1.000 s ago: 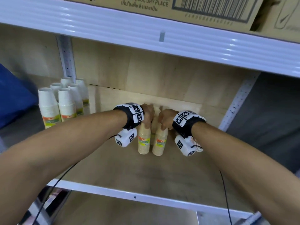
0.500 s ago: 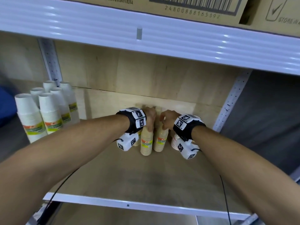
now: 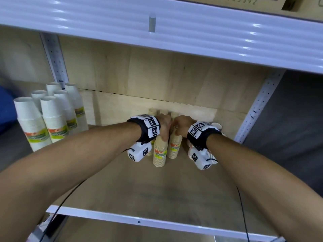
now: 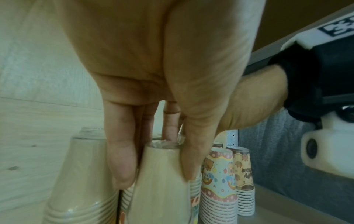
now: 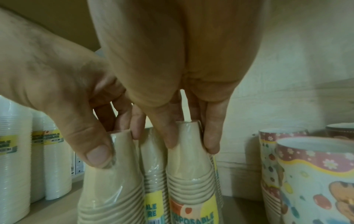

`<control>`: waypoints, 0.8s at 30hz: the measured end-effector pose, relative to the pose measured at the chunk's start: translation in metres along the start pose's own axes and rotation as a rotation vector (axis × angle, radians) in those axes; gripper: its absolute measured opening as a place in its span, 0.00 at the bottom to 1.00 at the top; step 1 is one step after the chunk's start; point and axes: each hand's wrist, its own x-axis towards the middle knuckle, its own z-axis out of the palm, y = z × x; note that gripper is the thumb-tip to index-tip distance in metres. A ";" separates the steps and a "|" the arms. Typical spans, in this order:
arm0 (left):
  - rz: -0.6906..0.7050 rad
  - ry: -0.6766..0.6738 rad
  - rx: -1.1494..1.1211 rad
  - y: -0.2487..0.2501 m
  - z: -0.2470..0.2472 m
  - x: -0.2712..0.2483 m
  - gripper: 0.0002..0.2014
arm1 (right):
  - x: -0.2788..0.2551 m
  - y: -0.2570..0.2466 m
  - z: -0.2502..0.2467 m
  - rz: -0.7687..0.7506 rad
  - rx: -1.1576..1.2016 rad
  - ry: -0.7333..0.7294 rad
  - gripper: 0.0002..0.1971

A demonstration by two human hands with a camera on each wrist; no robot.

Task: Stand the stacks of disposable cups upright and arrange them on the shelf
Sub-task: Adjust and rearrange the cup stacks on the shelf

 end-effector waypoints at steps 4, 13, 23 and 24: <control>-0.004 -0.019 0.022 0.001 -0.001 0.000 0.18 | 0.002 -0.002 0.000 -0.028 -0.047 -0.024 0.12; -0.013 -0.012 0.035 0.002 0.000 0.002 0.20 | -0.001 -0.002 -0.002 -0.035 -0.044 0.004 0.13; -0.002 0.038 0.014 -0.001 -0.017 -0.015 0.23 | -0.011 -0.011 -0.015 0.021 0.067 0.108 0.17; -0.010 0.052 0.006 -0.002 -0.021 -0.017 0.24 | -0.012 -0.013 -0.017 0.024 0.064 0.126 0.17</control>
